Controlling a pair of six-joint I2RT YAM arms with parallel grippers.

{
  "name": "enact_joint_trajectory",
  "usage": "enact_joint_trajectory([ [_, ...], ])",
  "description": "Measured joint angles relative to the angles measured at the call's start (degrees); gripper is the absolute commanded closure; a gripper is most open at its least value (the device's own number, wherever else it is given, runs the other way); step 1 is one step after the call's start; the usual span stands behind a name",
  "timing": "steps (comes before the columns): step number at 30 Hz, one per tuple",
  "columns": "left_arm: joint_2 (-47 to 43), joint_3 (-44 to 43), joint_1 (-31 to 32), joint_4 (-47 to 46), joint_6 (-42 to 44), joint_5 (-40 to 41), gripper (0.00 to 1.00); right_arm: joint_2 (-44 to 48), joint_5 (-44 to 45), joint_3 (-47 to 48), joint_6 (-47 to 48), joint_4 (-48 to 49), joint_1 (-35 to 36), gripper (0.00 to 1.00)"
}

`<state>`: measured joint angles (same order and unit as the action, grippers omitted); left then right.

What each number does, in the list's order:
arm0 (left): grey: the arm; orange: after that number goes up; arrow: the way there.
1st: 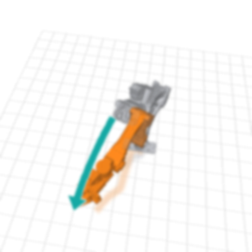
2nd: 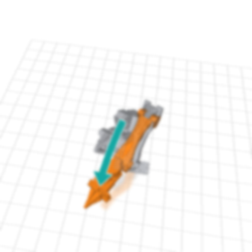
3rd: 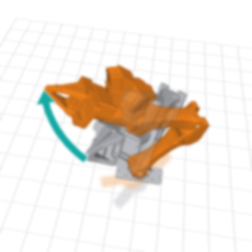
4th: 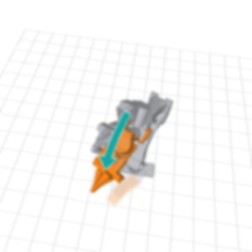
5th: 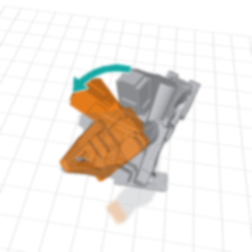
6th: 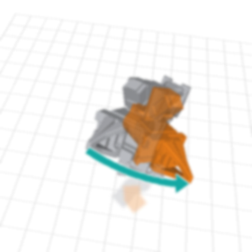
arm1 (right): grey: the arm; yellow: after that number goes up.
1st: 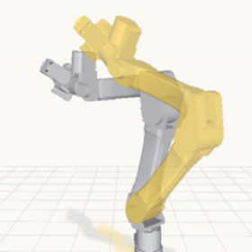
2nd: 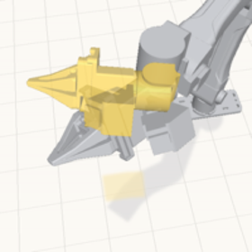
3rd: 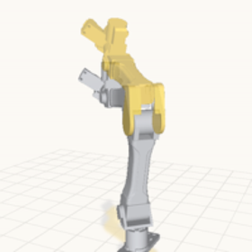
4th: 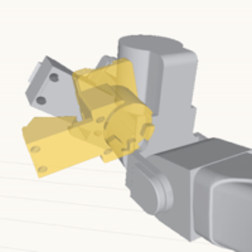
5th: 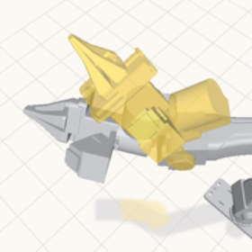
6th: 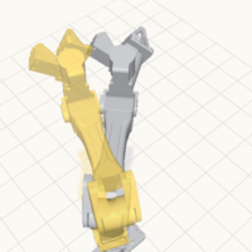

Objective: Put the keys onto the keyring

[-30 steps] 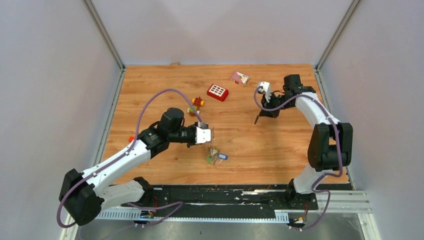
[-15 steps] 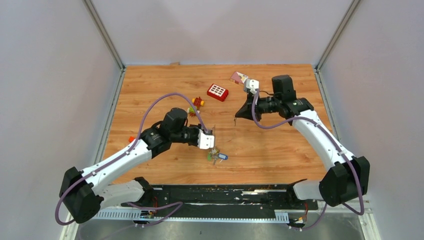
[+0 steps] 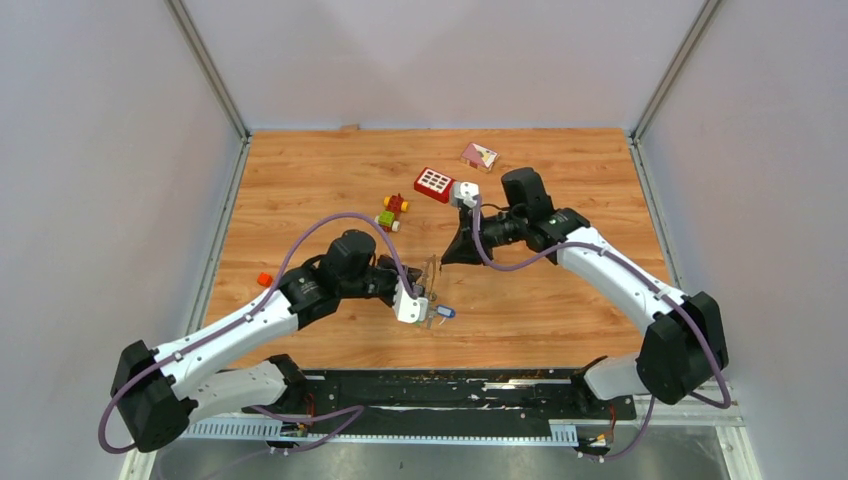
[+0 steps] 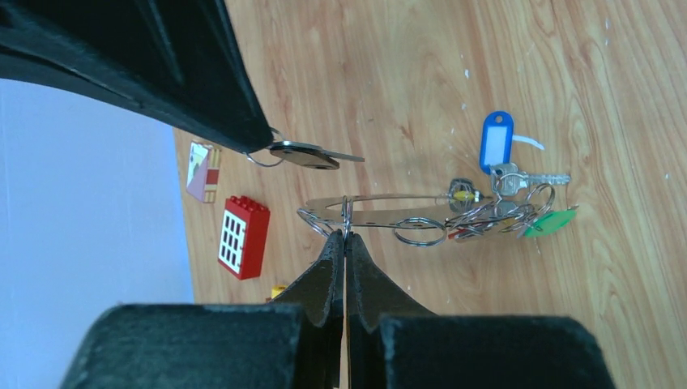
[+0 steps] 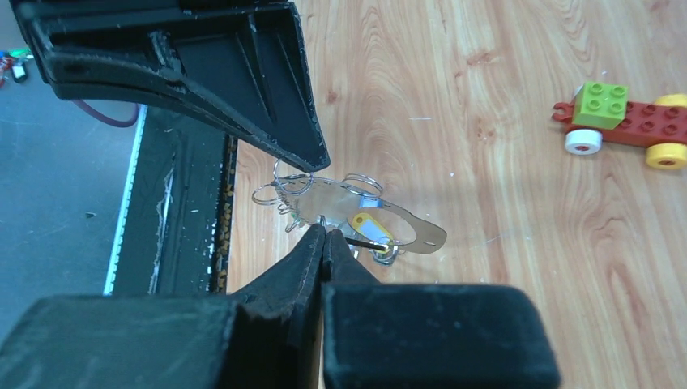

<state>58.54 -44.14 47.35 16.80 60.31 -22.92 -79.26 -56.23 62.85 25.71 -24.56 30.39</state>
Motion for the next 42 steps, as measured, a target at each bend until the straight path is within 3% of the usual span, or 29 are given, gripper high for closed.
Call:
enact_joint_trajectory([
  [17, -2.71, 6.49, 5.18, -7.69, 5.84, 13.00, 1.00, -7.96, -6.69, 0.11, -9.75, 2.78, 0.44, 1.00],
  [42, -2.73, 6.49, 5.44, -8.00, 6.10, 13.99, 1.00, -13.55, -9.46, 6.49, -14.49, 1.29, 1.57, 1.00],
])
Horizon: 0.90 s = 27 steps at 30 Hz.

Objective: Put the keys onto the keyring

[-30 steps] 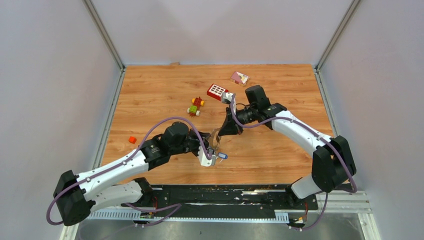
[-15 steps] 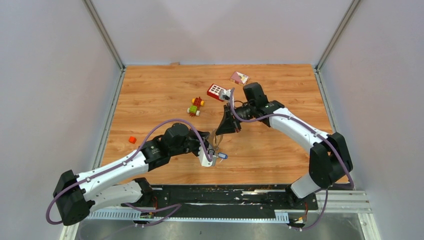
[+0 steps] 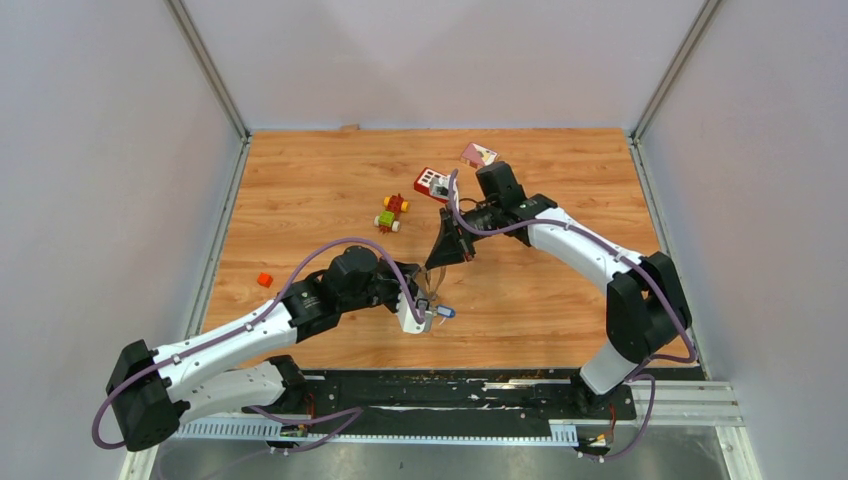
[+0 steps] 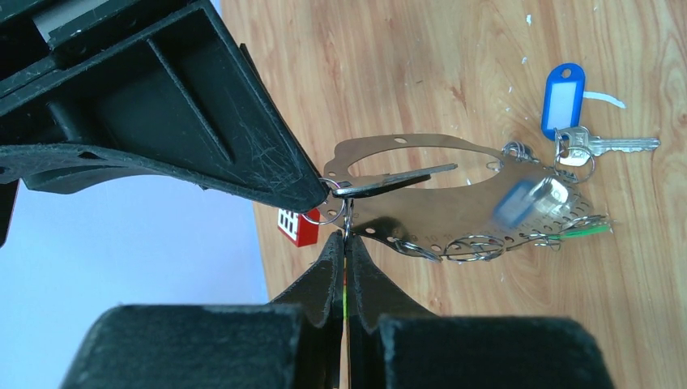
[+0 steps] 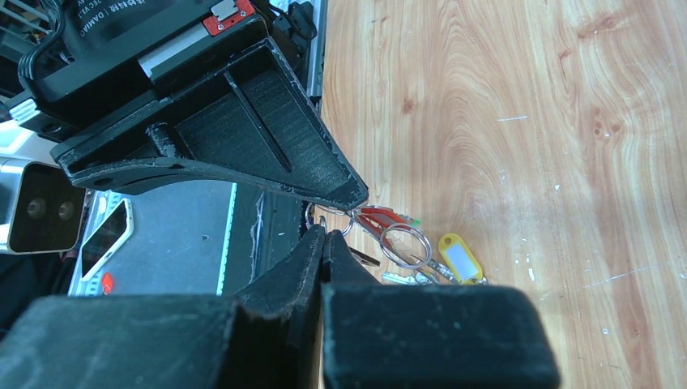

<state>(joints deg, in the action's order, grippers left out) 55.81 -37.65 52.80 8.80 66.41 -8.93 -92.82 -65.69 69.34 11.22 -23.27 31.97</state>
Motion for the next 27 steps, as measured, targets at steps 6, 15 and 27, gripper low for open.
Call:
enact_joint_trajectory([
  [6, 0.00, 0.00, 0.02, -0.02, 0.59, 0.00, 1.00, -0.66, -0.46, 0.85, 0.09, -1.36, 0.04, 1.00],
  [15, 0.00, 0.02, 0.07, 0.02, 1.49, 0.02, 1.00, -0.61, -1.03, 1.31, 0.20, -1.84, -0.07, 1.00],
  [27, -0.17, 0.26, 0.07, -0.09, 1.64, 0.04, 1.00, 0.24, -1.88, 1.55, 0.90, -4.17, -1.07, 1.00],
])
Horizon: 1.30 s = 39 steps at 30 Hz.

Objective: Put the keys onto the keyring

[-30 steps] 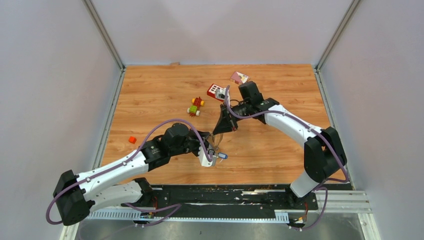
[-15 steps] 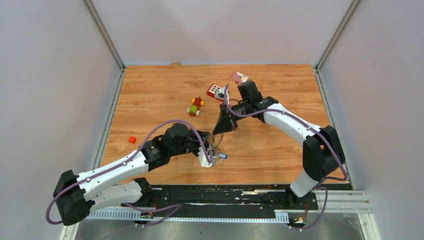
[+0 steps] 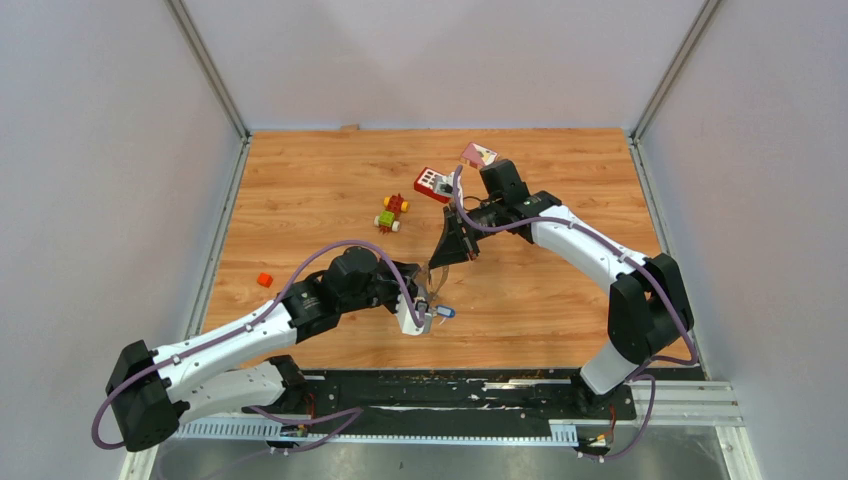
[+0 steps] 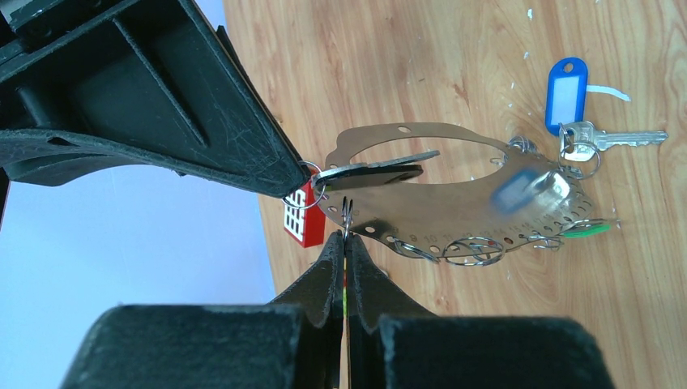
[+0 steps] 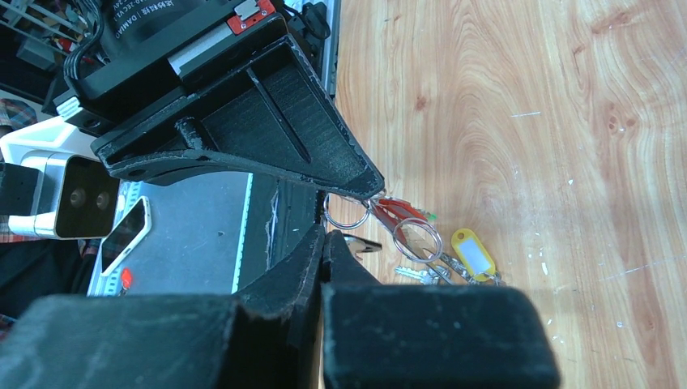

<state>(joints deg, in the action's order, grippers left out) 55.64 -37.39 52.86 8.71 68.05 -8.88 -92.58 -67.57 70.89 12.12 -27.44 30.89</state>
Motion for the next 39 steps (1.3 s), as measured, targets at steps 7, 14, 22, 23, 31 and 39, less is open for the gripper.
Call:
enact_joint_trajectory([
  [7, 0.00, 0.00, 0.00, 0.00, -0.24, -0.02, 1.00, 0.00, -0.02, 0.00, 0.00, -0.15, 0.37, 1.00],
  [14, 0.00, 0.00, 0.00, 0.00, -0.52, -0.02, 1.00, -0.02, 0.02, 0.00, -0.04, -0.15, 0.81, 1.00],
  [22, 0.00, 0.00, 0.00, 0.00, -0.87, -0.02, 1.00, -0.28, 0.07, 0.00, -0.04, -0.13, 1.33, 1.00],
  [23, 0.02, 0.00, 0.00, 0.00, -0.87, -0.02, 1.00, -0.39, 0.09, 0.00, -0.07, -0.13, 1.33, 1.00],
  [31, 0.07, 0.00, 0.00, 0.02, -0.94, -0.02, 1.00, -1.88, 0.48, 0.00, -0.72, -0.09, 1.60, 1.00],
  [39, 0.13, 0.00, 0.00, 0.00, -0.94, 0.00, 1.00, -1.97, 0.72, 0.00, -1.53, -0.09, 1.60, 1.00],
])
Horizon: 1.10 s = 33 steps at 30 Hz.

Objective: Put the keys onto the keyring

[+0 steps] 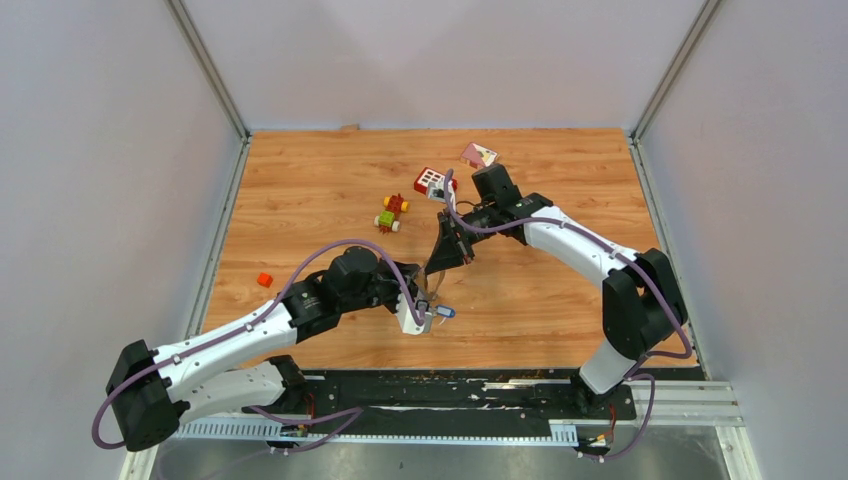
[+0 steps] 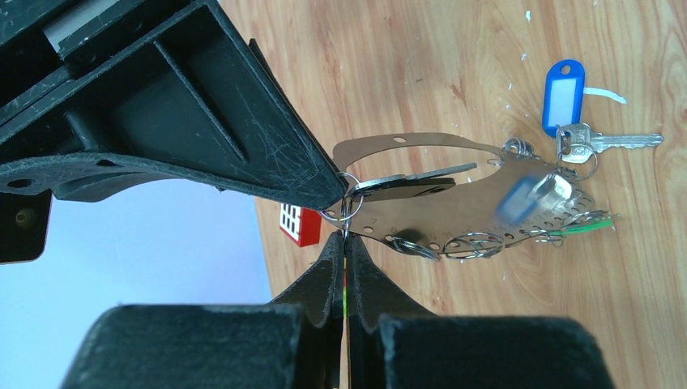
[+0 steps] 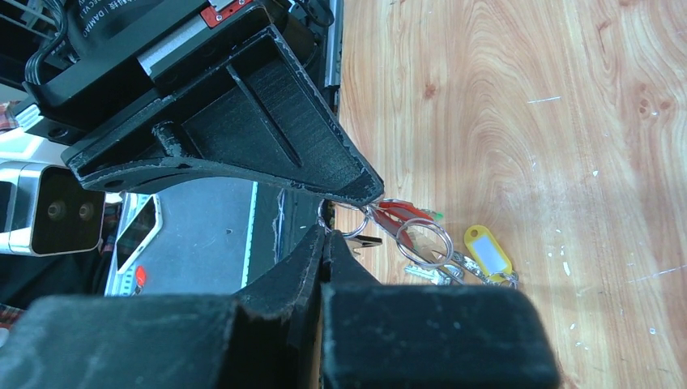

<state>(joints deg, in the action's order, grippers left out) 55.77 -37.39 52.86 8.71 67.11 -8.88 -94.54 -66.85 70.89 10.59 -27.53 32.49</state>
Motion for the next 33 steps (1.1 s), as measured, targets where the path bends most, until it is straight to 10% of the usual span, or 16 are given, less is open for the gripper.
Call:
enact_joint_trajectory([
  [33, -0.96, 0.72, 0.00, 0.39, 3.74, -0.48, 1.00, -2.67, 2.29, 2.69, 0.00, -2.58, 0.00, 1.00],
])
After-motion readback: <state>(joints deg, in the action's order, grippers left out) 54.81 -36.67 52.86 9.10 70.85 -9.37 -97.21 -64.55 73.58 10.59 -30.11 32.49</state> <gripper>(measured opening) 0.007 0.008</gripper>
